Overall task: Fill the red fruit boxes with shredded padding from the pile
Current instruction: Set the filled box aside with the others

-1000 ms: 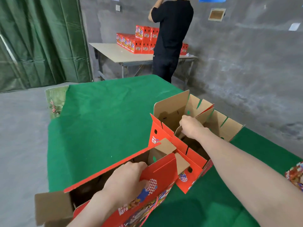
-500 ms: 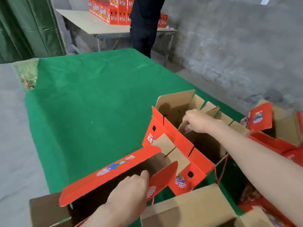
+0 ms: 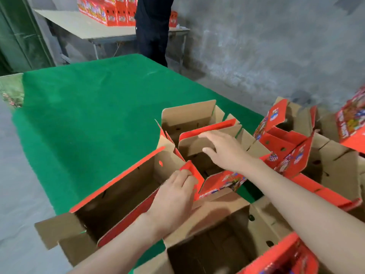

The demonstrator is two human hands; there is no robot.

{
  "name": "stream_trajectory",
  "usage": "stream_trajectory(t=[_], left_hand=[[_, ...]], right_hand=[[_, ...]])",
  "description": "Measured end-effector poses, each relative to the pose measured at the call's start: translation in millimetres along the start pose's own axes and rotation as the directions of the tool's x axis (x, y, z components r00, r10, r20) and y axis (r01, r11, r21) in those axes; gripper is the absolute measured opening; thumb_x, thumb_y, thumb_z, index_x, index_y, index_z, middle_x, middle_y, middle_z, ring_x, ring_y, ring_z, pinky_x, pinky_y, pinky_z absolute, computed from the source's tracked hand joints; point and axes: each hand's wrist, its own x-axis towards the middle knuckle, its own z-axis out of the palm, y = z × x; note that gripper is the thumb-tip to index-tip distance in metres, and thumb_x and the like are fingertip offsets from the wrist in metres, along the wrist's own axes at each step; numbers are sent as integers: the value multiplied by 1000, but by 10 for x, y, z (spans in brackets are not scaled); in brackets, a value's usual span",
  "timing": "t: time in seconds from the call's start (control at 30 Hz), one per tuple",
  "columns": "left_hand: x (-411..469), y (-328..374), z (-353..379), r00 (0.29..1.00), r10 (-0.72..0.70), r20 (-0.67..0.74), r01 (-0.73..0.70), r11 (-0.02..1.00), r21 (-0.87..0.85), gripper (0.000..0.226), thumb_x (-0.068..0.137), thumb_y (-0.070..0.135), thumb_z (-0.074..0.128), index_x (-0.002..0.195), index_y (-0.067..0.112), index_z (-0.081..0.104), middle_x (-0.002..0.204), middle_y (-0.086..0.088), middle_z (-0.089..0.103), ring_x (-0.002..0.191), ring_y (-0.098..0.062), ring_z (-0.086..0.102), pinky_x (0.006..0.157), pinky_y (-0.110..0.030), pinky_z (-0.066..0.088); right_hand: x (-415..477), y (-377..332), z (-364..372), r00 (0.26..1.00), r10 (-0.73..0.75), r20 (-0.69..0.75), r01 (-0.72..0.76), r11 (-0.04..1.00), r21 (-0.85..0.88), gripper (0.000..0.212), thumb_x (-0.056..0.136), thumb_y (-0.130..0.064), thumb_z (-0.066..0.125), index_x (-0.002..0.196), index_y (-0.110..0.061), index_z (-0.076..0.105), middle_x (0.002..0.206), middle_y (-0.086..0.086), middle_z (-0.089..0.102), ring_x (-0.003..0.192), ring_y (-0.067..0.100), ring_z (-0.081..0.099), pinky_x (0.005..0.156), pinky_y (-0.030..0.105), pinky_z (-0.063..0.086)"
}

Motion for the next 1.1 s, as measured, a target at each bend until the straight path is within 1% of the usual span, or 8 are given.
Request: stream_trajectory(t=[0.07,0.13,0.23,0.53,0.7,0.9,1.0,1.1], left_hand=[[-50,98,202,972,-84,220,116,984,-137,31,88,34,58,112,15,59,111,-5,59,102,-25,58,85,-34,50],[-105,107,489,770,-238,593,339,939,-63,61,82,58,54,128,20,44,123,-5,54,115,-28,52,95,-37,43],[-131,83,795,528,-286,799,488,873,-11,95,69,64,64,141,19,23,129,-8,52,119,-27,50,100,-34,39],[-466,348,1028,570,-481,666,666,745,-31,47,88,45,51,124,16,43,119,-10,56,105,-27,55,85,-28,42],[-203,894,766,910,-302,284,372,898,-235,48,90,32,58,132,11,48,132,-9,51,122,-27,47,101,-35,38],[198,1894,490,980,-196,-24,152,827,-541,14,88,13,60,100,12,67,96,5,65,90,-15,61,76,-21,44],[184,2267,476,999,-44,23,50,867,-495,24,85,22,65,108,16,65,97,8,63,91,-13,64,76,-18,47],[78,2469,621,923,-47,382,87,992,-88,60,82,40,64,133,18,42,122,-1,55,111,-24,56,89,-33,47]], right_hand=[[-341,143,-113,998,56,-27,-56,998,1,31,92,-25,53,123,-22,54,127,-4,54,114,18,51,96,38,43],[-681,301,-172,992,126,-7,-126,991,-35,28,92,-25,53,119,-20,58,122,-2,58,111,19,53,93,37,43],[-1123,512,-160,976,206,62,-199,974,-113,28,91,-25,52,118,-19,58,122,1,59,114,22,52,95,35,40],[-1868,808,82,943,326,74,-304,929,-212,24,92,-23,42,104,-17,62,104,6,62,100,27,56,84,38,44],[-1998,876,187,933,357,50,-352,931,-93,27,95,-23,37,102,-17,63,109,3,54,108,23,48,90,38,42],[-2476,885,12,925,357,-127,-356,934,28,34,96,-31,40,127,-21,49,134,0,44,125,21,38,103,40,34],[-3108,1159,-151,866,401,-300,-443,892,-88,38,88,-29,54,125,-21,52,133,3,45,126,24,36,103,39,31],[-3807,1532,-304,720,672,-174,-693,706,-145,54,86,-31,58,136,-28,37,147,8,26,135,30,23,107,44,27]])
